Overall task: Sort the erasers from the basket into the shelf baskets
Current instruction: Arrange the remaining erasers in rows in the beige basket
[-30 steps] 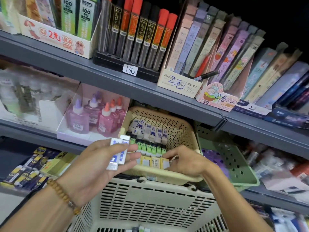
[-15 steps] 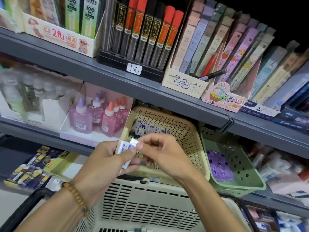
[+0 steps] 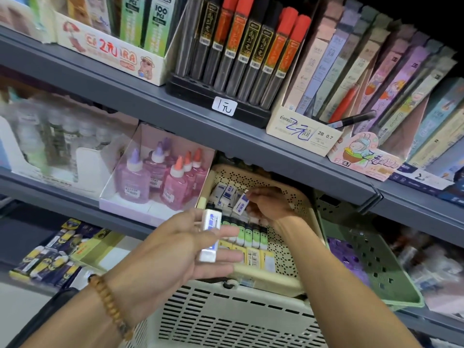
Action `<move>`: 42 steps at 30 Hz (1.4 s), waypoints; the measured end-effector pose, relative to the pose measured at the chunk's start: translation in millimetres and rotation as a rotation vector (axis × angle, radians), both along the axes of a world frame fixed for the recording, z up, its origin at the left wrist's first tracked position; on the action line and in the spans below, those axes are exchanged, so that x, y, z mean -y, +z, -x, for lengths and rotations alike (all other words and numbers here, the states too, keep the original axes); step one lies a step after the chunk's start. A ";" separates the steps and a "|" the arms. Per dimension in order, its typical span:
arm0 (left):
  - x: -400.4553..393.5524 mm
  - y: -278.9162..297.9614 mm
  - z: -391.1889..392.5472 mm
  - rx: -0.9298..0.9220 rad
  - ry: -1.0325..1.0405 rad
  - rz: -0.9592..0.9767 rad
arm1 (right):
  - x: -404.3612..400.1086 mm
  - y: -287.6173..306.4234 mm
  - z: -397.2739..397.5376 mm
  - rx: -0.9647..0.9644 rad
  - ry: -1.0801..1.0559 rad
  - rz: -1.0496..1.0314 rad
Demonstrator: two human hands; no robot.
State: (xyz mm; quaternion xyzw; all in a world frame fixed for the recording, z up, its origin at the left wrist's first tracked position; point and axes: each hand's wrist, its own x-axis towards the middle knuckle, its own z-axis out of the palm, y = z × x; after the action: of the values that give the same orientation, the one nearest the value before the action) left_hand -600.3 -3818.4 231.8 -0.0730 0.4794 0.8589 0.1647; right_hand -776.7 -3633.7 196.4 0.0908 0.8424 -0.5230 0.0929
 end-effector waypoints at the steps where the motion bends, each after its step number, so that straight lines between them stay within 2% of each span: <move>1: 0.3 -0.9 -0.3 -0.011 0.011 0.016 | 2.4 -1.2 4.9 -0.023 0.024 -0.026; 5: 1.4 -4.7 -1.2 -0.044 0.137 0.176 | 3.9 -3.3 11.2 -0.117 0.110 -0.191; 9: 2.5 -4.0 -1.2 -0.088 0.265 0.347 | -1.1 -3.8 -1.0 -0.122 0.396 -0.451; 12: 1.2 -6.7 -1.3 -0.110 0.321 0.470 | 3.1 -7.6 -2.2 -0.234 0.418 -0.578; 16: -0.7 -8.3 0.0 -0.063 0.338 0.445 | 7.5 -4.4 -3.8 -0.272 0.436 -0.660; 18: -1.0 -7.7 0.9 -0.042 0.333 0.420 | 7.3 2.5 -13.7 -0.296 0.399 -0.575; 21: -1.5 -6.4 1.8 -0.042 0.325 0.400 | 12.7 20.8 -46.1 -0.277 0.317 -0.170; 23: -2.0 -6.2 2.4 -0.039 0.326 0.392 | 16.8 31.6 -74.8 -0.268 0.390 0.116; 24: -2.3 -6.2 2.9 -0.034 0.327 0.388 | 18.0 35.6 -88.9 -0.292 0.458 0.184; 26: -2.3 -6.5 3.5 -0.024 0.330 0.385 | 20.5 40.9 -112.0 -0.370 0.570 0.126; 29: -2.8 -7.3 3.0 -0.039 0.332 0.381 | 24.9 45.3 -126.0 -0.471 0.641 -0.178; 33: -5.1 -9.6 3.0 -0.054 0.317 0.379 | 28.9 47.8 -128.6 -0.524 0.655 -0.314; 37: -9.3 -9.5 5.8 -0.064 0.278 0.343 | 23.3 45.8 -126.0 -0.560 0.662 -0.235; 40: -10.7 -11.1 7.9 -0.066 0.282 0.346 | 8.5 41.3 -106.8 -0.405 0.561 -0.092; 42: -9.6 -16.5 8.1 -0.107 0.304 0.420 | -4.6 34.4 -83.7 -0.325 0.450 -0.147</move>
State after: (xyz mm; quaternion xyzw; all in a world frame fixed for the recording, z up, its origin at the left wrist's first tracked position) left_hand -608.4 -3808.8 215.3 -0.1313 0.6386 0.7582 -0.0105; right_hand -693.1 -3629.1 230.8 -0.1771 0.8808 -0.4344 0.0635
